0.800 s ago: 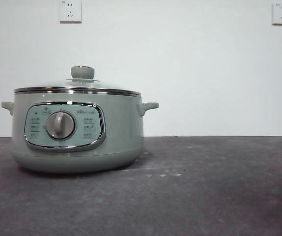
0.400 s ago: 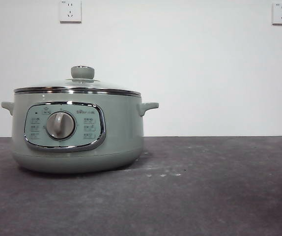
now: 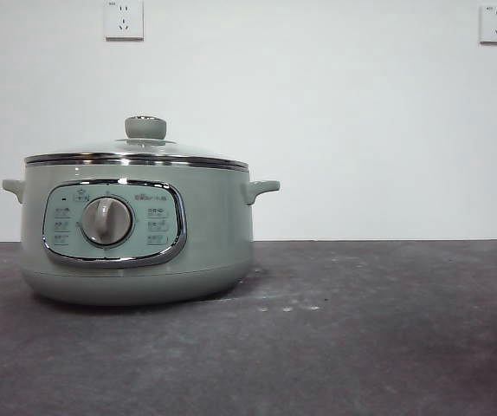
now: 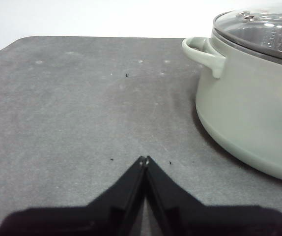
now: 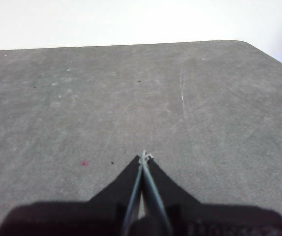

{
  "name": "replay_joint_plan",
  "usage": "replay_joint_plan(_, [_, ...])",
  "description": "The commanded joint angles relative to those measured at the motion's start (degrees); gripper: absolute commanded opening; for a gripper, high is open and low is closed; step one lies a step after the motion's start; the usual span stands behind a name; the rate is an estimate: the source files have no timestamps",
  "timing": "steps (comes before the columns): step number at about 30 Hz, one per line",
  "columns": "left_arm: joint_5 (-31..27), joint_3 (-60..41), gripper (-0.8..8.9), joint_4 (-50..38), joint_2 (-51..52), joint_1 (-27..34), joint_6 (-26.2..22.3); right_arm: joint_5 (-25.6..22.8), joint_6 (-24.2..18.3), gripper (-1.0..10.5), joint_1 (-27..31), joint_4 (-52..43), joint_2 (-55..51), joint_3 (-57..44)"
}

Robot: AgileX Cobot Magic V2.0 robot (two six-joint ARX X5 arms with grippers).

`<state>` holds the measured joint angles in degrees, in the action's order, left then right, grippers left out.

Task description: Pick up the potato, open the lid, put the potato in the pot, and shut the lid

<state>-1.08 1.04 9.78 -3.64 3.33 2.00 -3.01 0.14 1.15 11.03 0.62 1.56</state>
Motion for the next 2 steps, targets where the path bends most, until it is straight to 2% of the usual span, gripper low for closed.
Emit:
replay_joint_plan(1, [0.0,-0.6,-0.03,-0.4,0.0,0.1,-0.1,0.0,-0.3,0.0,0.1,-0.5,-0.1,-0.7])
replay_joint_plan(2, [0.0,-0.6,-0.03,-0.4,0.0,0.1,-0.1,0.0,-0.3,0.0,0.1,-0.5,-0.1,-0.7])
